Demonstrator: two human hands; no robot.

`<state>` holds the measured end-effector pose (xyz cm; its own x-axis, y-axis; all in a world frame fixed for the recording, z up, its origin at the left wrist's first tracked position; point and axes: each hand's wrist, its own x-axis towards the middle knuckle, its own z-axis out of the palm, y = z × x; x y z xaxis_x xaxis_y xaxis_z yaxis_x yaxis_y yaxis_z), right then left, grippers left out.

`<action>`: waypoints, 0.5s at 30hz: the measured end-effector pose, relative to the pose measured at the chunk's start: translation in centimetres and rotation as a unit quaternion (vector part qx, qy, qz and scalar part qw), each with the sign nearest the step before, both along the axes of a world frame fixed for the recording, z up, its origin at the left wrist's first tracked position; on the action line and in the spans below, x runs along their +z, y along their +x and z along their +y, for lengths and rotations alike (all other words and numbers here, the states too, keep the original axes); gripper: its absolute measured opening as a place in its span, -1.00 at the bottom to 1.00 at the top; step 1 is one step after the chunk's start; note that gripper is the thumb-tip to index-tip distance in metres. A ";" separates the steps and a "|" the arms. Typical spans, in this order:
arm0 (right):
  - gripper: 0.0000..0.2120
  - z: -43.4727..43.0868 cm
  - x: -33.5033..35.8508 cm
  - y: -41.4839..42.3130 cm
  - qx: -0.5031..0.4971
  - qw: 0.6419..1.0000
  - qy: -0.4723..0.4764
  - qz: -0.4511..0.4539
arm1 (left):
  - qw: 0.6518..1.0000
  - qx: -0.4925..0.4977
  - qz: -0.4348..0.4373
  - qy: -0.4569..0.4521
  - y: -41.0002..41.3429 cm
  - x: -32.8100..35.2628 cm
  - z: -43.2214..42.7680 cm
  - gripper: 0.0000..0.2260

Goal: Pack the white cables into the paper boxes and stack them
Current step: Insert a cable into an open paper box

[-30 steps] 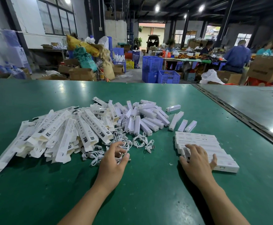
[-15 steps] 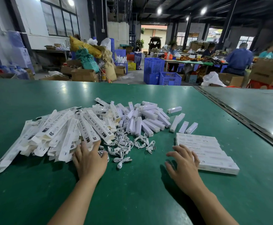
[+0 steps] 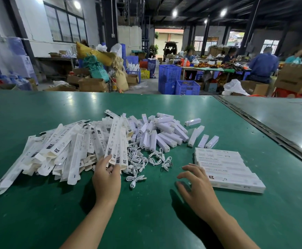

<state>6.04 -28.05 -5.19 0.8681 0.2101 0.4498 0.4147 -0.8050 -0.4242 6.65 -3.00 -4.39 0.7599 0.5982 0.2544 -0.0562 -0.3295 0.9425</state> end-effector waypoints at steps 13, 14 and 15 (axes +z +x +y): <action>-0.45 2.3 1.3 -1.4 0.112 0.908 0.340 0.218 | 0.943 -0.295 -0.032 -0.153 -3.2 0.8 -4.8 -0.70; -0.45 2.4 1.3 -1.5 0.125 0.888 0.374 0.235 | 0.938 -0.310 -0.030 -0.156 -3.4 1.0 -5.0 -0.68; -0.46 2.5 1.3 -1.5 0.136 0.872 0.401 0.248 | 0.933 -0.320 -0.028 -0.159 -3.5 1.1 -5.1 -0.63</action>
<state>4.54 -25.55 -3.92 0.9645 0.2292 0.1311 0.1504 -0.0687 -0.9862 3.12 -8.09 -3.31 0.9783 0.0775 0.1922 -0.1986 0.0846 0.9764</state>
